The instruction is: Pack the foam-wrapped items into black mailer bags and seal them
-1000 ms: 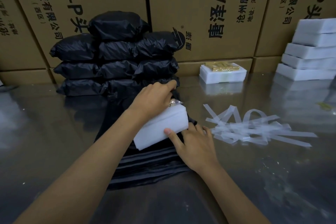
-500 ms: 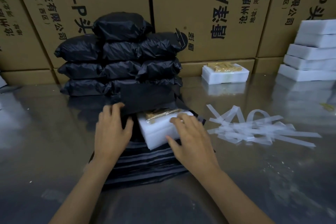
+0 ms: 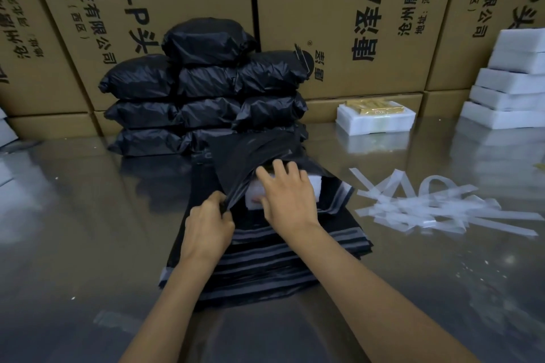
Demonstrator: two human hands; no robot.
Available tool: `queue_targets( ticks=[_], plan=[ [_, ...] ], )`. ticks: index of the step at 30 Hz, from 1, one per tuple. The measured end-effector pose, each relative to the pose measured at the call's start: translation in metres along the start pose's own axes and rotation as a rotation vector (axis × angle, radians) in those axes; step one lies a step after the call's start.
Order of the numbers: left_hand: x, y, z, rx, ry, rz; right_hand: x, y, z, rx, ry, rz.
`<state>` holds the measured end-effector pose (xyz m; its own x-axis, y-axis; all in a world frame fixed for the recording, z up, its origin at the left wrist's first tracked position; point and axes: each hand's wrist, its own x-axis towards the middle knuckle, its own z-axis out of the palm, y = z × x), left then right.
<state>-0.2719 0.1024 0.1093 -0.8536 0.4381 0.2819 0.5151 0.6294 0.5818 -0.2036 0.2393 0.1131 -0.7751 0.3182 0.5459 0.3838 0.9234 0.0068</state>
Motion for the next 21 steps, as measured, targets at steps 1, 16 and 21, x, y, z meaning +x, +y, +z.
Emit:
queue_targets(
  ticks=[1, 16, 21],
  plan=[
    [0.002, 0.001, -0.001, -0.009, -0.007, 0.007, 0.008, 0.001, 0.004, -0.011, -0.006, 0.013],
    [0.011, -0.003, 0.004, -0.065, 0.020, -0.019, -0.002, 0.072, -0.010, 0.329, 0.108, 0.482],
    [0.025, 0.018, 0.017, -0.051, -0.095, -0.026, 0.013, 0.087, -0.017, 0.541, -0.281, 0.492]
  ],
)
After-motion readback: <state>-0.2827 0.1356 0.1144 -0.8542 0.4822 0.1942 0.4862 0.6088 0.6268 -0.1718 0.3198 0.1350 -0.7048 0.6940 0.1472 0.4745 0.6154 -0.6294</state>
